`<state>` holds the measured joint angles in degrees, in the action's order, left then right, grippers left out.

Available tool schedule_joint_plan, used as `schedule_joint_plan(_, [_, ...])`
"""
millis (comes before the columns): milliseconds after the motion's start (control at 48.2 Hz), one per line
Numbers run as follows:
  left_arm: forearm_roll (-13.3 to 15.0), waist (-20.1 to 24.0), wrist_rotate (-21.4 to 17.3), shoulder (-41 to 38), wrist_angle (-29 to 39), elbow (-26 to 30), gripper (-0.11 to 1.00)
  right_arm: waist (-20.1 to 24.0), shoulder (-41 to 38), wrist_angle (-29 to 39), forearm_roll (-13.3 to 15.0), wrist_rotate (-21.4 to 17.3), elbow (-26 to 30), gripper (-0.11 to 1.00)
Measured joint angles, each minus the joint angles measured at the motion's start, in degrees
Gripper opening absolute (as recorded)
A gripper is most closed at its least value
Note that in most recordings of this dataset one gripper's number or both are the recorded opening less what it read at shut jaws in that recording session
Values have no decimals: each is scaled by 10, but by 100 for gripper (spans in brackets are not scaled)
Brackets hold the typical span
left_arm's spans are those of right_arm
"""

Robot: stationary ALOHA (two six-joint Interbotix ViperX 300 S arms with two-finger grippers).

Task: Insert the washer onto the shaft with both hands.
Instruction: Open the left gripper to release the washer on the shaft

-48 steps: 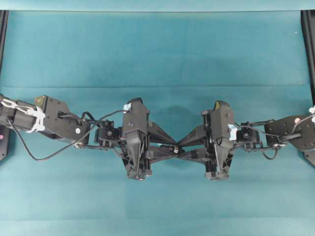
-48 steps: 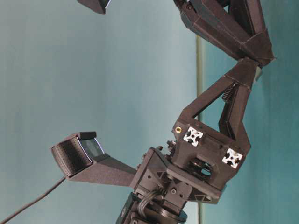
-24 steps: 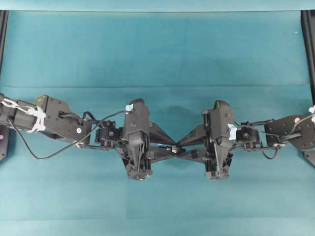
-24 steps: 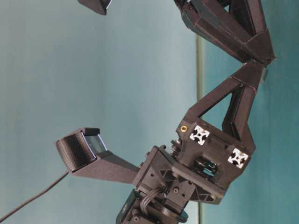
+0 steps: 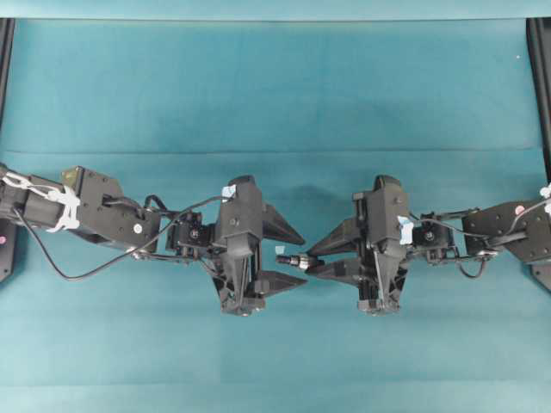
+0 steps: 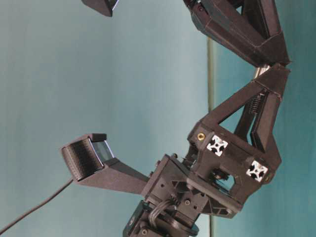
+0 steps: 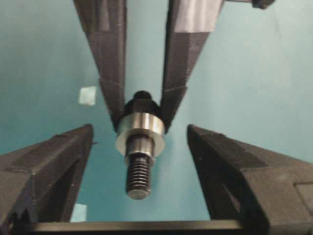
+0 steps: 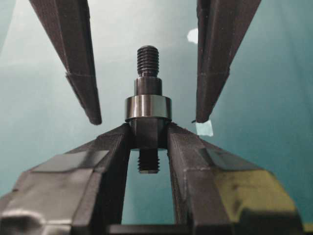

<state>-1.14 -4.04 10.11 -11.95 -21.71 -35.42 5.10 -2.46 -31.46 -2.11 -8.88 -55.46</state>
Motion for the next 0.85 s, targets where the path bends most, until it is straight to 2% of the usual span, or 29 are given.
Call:
schedule_joint_plan(249, [0,1,-2,28,25,-17,86,0,0,1,0,0,0,0])
schedule_joint_plan(477, [1,0,-3,83,63,-57,85,0,0,2,1,1,0,0])
schedule_joint_plan(850, [0,1,-3,163,69,-130,85,0,0,2,0,1,1,0])
